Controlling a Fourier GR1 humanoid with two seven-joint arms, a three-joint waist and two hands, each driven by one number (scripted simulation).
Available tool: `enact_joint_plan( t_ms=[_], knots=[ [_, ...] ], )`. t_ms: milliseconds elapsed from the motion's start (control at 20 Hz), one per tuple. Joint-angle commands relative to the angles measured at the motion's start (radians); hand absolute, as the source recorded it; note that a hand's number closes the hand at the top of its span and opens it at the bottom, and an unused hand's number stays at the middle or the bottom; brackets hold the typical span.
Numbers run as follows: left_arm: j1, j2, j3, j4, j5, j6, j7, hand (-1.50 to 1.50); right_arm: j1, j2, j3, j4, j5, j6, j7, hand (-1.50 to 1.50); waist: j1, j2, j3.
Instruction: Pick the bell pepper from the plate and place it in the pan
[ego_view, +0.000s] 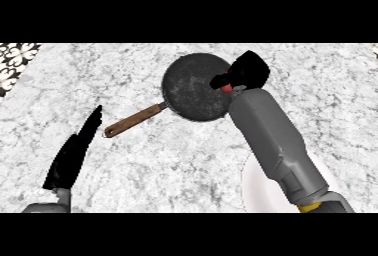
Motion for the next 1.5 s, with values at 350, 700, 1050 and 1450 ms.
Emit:
enact_joint_plan(
  t_ms=[350,700,1050,1450],
  knots=[
    [-0.041,-0.001,-0.017,-0.011,0.002,-0.026,0.010,0.00,0.004,0.003,-0.172,0.089,-0.342,-0.395,-0.207,-1.50,0.047,0.011,0.004],
    [-0.037,-0.022,-0.012,0.023,-0.010,0.002,0.013,0.00,-0.041,0.003,-0.206,0.109,-0.342,-0.696,-0.346,-1.50,0.008,0.003,0.001],
    [0.028,0.017,0.027,0.003,0.014,-0.019,-0.012,0.00,0.007,0.003,-0.266,0.136,-0.407,-0.938,-0.400,-1.50,-0.035,-0.019,0.000],
    [0.039,-0.006,0.065,0.049,0.004,0.026,-0.015,0.00,0.262,0.003,-0.055,-0.082,-0.479,-1.004,-0.470,-1.50,-0.116,-0.045,-0.002]
  ],
)
